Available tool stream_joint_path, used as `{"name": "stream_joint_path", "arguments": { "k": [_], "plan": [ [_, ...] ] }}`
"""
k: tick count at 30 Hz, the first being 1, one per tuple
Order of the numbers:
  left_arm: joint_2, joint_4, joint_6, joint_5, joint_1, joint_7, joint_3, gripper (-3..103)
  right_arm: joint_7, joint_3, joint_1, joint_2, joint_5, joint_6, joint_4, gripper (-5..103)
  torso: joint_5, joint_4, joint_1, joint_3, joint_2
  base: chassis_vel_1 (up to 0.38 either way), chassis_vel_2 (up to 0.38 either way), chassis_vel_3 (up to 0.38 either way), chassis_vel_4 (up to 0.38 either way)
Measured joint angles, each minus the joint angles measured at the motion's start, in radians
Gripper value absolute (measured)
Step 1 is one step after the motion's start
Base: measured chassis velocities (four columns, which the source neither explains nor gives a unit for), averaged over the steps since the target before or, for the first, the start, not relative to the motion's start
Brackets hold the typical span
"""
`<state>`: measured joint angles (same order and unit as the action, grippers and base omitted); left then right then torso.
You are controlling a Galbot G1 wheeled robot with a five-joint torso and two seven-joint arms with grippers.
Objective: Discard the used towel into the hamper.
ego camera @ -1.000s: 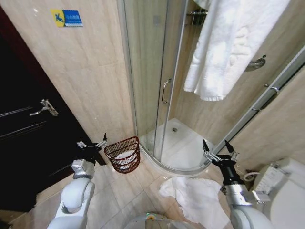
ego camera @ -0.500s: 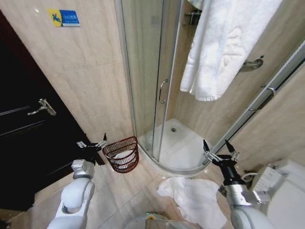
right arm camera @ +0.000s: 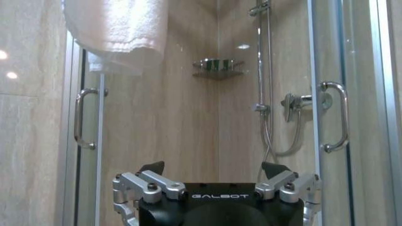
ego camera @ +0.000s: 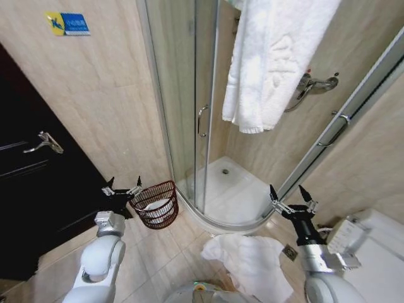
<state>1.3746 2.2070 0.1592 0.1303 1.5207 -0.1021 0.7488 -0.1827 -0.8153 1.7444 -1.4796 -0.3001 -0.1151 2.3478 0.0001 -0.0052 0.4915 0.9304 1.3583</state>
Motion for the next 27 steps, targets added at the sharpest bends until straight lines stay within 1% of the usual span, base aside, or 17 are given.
{"name": "stream_joint_path", "arguments": {
  "k": [4, 6, 7, 9, 10, 14, 15, 17, 18, 22, 24, 27],
  "plan": [
    [0.000, 0.000, 0.000, 0.000, 0.000, 0.000, 0.000, 100, 0.000, 0.000, 0.003, -0.001, -0.002, -0.004, 0.000, 100, 0.0000, 0.0000, 0.003, 0.004, 0.007, 0.000, 0.000, 0.000, 0.000],
    [0.000, 0.000, 0.000, 0.000, 0.000, 0.000, 0.000, 100, -0.001, 0.001, 0.005, -0.002, -0.002, -0.008, 0.000, 100, -0.0001, 0.0001, 0.010, 0.012, 0.022, 0.000, 0.000, 0.000, 0.000],
    [0.000, 0.000, 0.000, 0.000, 0.000, 0.000, 0.000, 100, -0.001, 0.001, 0.005, -0.002, -0.002, -0.008, 0.000, 100, -0.0001, 0.0001, 0.010, 0.012, 0.022, 0.000, 0.000, 0.000, 0.000],
    [0.000, 0.000, 0.000, 0.000, 0.000, 0.000, 0.000, 100, -0.001, 0.001, 0.006, -0.002, -0.002, -0.009, 0.000, 100, -0.0001, 0.0001, 0.018, 0.020, 0.038, 0.000, 0.000, 0.000, 0.000],
    [0.000, 0.000, 0.000, 0.000, 0.000, 0.000, 0.000, 100, -0.001, 0.001, 0.006, -0.002, -0.002, -0.009, 0.000, 100, -0.0001, 0.0001, 0.018, 0.020, 0.038, 0.000, 0.000, 0.000, 0.000],
    [0.000, 0.000, 0.000, 0.000, 0.000, 0.000, 0.000, 100, -0.001, 0.001, 0.004, -0.002, -0.002, -0.010, 0.000, 100, -0.0001, 0.0001, 0.034, 0.039, 0.073, 0.000, 0.000, 0.000, 0.000],
    [0.000, 0.000, 0.000, 0.000, 0.000, 0.000, 0.000, 100, -0.001, 0.001, 0.004, -0.002, -0.002, -0.010, 0.000, 100, -0.0001, 0.0001, 0.034, 0.039, 0.073, 0.000, 0.000, 0.000, 0.000],
    [0.000, 0.000, 0.000, 0.000, 0.000, 0.000, 0.000, 100, -0.001, 0.000, 0.004, -0.001, -0.002, -0.010, 0.000, 100, -0.0001, 0.0001, 0.043, 0.049, 0.093, 0.000, 0.000, 0.000, 0.000],
    [0.000, 0.000, 0.000, 0.000, 0.000, 0.000, 0.000, 100, -0.001, 0.000, 0.004, -0.001, -0.002, -0.010, 0.000, 100, -0.0001, 0.0001, 0.043, 0.049, 0.093, 0.000, 0.000, 0.000, 0.000],
    [0.000, 0.000, 0.000, 0.000, 0.000, 0.000, 0.000, 100, -0.001, -0.004, 0.006, -0.001, -0.003, -0.012, 0.000, 100, -0.0001, 0.0001, 0.058, 0.067, 0.125, 0.000, 0.000, 0.000, 0.000],
    [0.000, 0.000, 0.000, 0.000, 0.000, 0.000, 0.000, 100, -0.001, -0.004, 0.007, -0.001, -0.003, -0.012, 0.001, 100, -0.0002, 0.0001, 0.062, 0.071, 0.132, 0.000, 0.000, 0.000, 0.000],
    [0.000, 0.000, 0.000, 0.000, 0.000, 0.000, 0.000, 100, 0.003, -0.007, 0.008, -0.002, -0.003, 0.002, 0.006, 100, -0.0001, 0.0001, 0.071, 0.081, 0.152, 0.000, 0.000, 0.000, 0.000]
  ]
}}
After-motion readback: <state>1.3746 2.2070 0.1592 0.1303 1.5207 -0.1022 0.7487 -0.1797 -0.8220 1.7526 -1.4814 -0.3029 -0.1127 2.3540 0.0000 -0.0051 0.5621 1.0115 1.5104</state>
